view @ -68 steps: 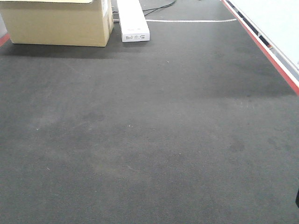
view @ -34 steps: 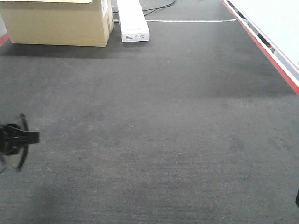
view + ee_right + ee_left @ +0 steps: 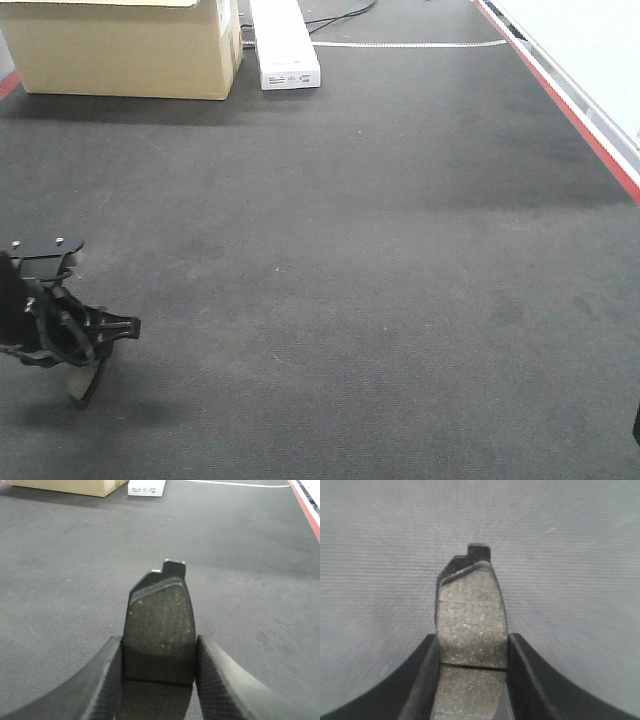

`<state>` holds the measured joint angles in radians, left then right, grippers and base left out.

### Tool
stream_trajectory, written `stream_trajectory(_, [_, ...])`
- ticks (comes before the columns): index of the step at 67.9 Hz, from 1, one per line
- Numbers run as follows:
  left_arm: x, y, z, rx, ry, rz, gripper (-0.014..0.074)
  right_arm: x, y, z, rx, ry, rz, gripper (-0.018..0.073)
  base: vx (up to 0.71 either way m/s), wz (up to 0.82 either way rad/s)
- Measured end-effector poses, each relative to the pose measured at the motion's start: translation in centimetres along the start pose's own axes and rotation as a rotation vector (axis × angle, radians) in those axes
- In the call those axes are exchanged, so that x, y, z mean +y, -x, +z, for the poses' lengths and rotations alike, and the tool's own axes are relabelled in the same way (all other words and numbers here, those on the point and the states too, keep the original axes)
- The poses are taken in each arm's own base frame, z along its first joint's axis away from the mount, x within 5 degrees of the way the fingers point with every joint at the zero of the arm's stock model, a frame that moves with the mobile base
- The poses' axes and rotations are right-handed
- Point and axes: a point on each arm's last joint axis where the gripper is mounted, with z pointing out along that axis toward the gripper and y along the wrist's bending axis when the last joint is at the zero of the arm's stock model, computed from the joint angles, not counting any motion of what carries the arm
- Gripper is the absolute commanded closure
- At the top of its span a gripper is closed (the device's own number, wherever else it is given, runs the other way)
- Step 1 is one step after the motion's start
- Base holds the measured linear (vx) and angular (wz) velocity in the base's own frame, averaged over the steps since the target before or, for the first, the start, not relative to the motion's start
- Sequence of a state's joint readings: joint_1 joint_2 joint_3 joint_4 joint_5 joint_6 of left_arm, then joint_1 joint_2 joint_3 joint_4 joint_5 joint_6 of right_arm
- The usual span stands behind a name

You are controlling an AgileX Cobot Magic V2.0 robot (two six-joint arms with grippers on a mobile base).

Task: Move and align brake pads A on conveyor
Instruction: 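Lower the left gripper with its brake pad onto the belt and open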

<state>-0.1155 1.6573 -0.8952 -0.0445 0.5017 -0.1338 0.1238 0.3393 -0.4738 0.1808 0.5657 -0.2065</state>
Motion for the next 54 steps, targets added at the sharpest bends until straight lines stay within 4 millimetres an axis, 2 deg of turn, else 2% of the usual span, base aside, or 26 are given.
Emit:
stream_trajectory(17, [-0.2, 1.4, 1.8, 0.062, 0.009, -0.004, 0.0174, 0.0, 0.0, 0.0, 0.0, 0.0, 0.0, 0.0567, 0.0, 0.0])
stream_trajectory(24, [-0.3, 1.7, 1.6, 0.058, 0.008, -0.004, 0.0125, 0.0, 0.0, 0.0, 0.0, 0.0, 0.0, 0.0567, 0.0, 0.0])
stream_trajectory(30, [-0.3, 1.7, 0.9, 0.055, 0.007, -0.003, 0.0122, 0.0, 0.0, 0.0, 0.0, 0.0, 0.0, 0.0567, 0.0, 0.0])
stream_trajectory(39, [-0.4, 1.9, -1.9, 0.003, -0.004, 0.0, 0.0132, 0.0, 0.0, 0.0, 0.0, 0.0, 0.0, 0.0567, 0.0, 0.0])
stream_trajectory(54, [-0.9, 1.6, -9.3, -0.184, -0.041, 0.019, 0.0136, 0.0, 0.0, 0.0, 0.0, 0.0, 0.0, 0.0567, 0.0, 0.0])
